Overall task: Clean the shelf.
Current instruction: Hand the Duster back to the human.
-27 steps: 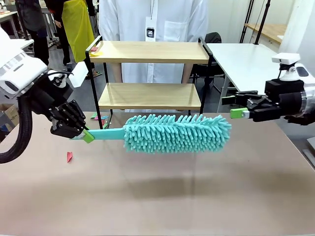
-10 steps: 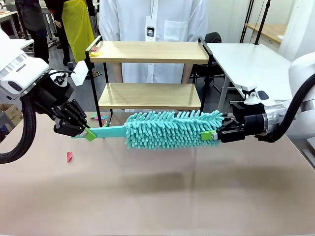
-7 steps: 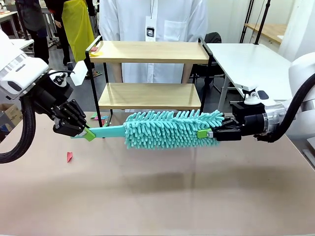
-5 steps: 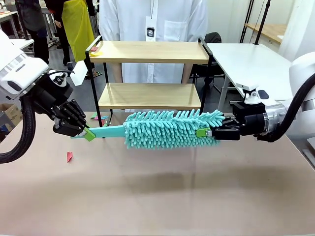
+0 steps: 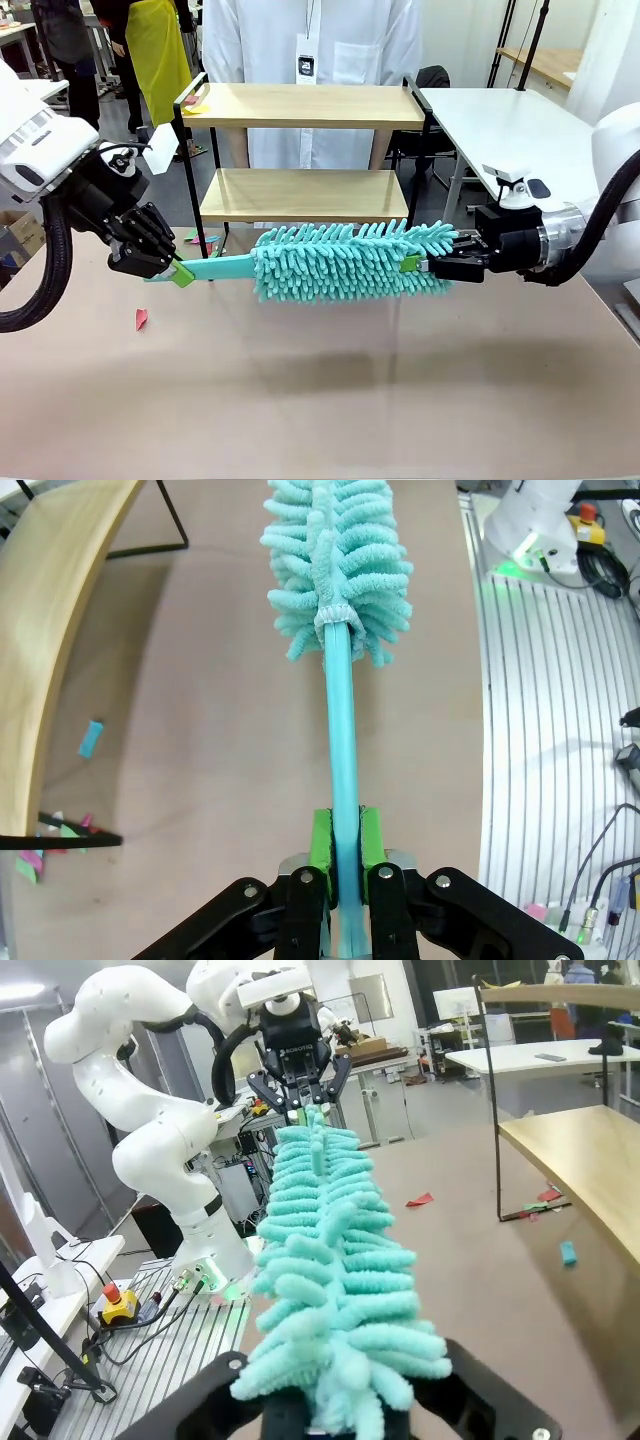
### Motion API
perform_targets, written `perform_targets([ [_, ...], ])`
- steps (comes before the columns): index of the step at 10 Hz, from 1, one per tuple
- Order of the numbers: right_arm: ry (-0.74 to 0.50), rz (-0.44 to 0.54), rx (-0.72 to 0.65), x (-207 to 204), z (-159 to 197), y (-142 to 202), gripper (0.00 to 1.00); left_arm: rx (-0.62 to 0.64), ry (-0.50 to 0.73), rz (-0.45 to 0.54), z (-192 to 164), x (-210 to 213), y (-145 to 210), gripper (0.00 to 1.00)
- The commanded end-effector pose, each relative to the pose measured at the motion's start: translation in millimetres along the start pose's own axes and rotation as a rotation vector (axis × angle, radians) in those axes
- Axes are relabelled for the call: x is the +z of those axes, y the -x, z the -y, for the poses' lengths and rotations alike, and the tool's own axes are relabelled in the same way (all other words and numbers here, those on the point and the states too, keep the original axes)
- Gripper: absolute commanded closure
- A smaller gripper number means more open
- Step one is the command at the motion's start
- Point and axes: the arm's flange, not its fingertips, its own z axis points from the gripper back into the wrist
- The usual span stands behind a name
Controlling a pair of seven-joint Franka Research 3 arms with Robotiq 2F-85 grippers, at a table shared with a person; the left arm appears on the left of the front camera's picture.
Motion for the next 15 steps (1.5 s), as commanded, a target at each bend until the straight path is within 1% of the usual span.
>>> perform_targets([
  [1,-0.009,0.001,0.0,-0.9,-0.9,-0.1,1.0,0.002,-0.001,0.0,-0.4,0.4,0.8,0.35],
  [2,-0.009,0.001,0.0,-0.9,-0.9,-0.1,1.0,-0.011,0.005,0.006,0.5,-0.7,-2.3,0.29],
  [3,-0.009,0.001,0.0,-0.9,-0.9,-0.1,1.0,-0.008,0.009,0.026,-1.6,4.7,-0.5,0.0],
  [5,-0.009,0.001,0.0,-0.9,-0.9,-0.1,1.0,0.024,-0.005,0.112,-6.7,27.9,14.1,0.0],
  [6,-0.009,0.001,0.0,-0.9,-0.9,-0.1,1.0,0.036,-0.029,0.159,-8.5,45.4,27.1,0.05],
  [7,-0.009,0.001,0.0,-0.9,-0.9,-0.1,1.0,0.038,-0.063,0.196,-9.7,64.2,45.9,0.0],
  [9,-0.009,0.001,0.0,-0.9,-0.9,-0.1,1.0,0.015,-0.08,0.281,-12.3,88.4,83.3,0.0],
  [11,-0.009,0.001,0.0,-0.9,-0.9,-0.1,1.0,0.018,-0.083,0.383,-14.7,98.5,122.5,0.0],
  [13,-0.009,0.001,0.0,-0.9,-0.9,-0.1,1.0,0.002,-0.081,0.401,-14.5,94.3,128.2,0.0],
  [14,-0.003,-0.001,-0.005,-0.7,0.1,1.9,0.83,0.038,-0.105,0.341,-15.7,110.4,124.8,0.0],
  [15,0.026,0.065,0.02,11.0,-3.7,-18.3,0.83,0.038,-0.105,0.341,-15.7,110.4,124.8,0.0],
])
